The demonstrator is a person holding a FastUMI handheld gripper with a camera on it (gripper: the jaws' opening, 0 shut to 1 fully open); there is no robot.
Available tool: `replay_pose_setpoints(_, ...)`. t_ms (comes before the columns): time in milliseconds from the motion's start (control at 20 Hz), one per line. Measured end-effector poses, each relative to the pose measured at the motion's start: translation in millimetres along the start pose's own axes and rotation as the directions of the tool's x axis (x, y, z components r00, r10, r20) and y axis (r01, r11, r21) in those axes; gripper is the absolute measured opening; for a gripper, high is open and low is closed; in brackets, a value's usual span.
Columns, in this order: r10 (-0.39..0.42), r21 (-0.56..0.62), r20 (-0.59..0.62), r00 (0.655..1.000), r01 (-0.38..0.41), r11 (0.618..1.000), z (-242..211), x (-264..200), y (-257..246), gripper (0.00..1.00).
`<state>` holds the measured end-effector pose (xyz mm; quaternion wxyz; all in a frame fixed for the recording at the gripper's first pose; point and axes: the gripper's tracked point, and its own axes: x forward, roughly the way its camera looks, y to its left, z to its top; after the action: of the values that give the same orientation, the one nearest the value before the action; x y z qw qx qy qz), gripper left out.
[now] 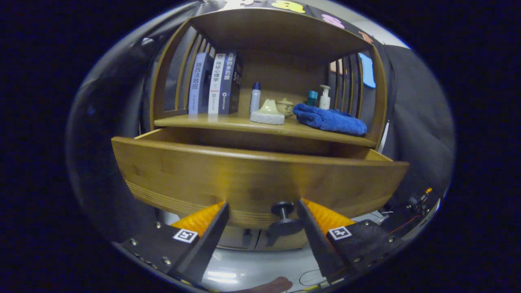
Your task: Pull open the drawer, take out the items inside it, and place them on the countertop above the cabinet.
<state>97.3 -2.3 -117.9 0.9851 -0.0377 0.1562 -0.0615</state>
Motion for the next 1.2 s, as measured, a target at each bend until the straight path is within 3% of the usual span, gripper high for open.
replay_pose_setpoints(250,0.023,0.019,0.042,0.999,-0.023,1.000,6,31,2,1.00)
replay_pose_setpoints(500,0.050,0.113,0.080,0.996,-0.058,0.992,10,60,4,1.00)
replay_pose_setpoints(1200,0.072,0.215,0.097,0.993,-0.092,0.972,9,83,7,1.00)
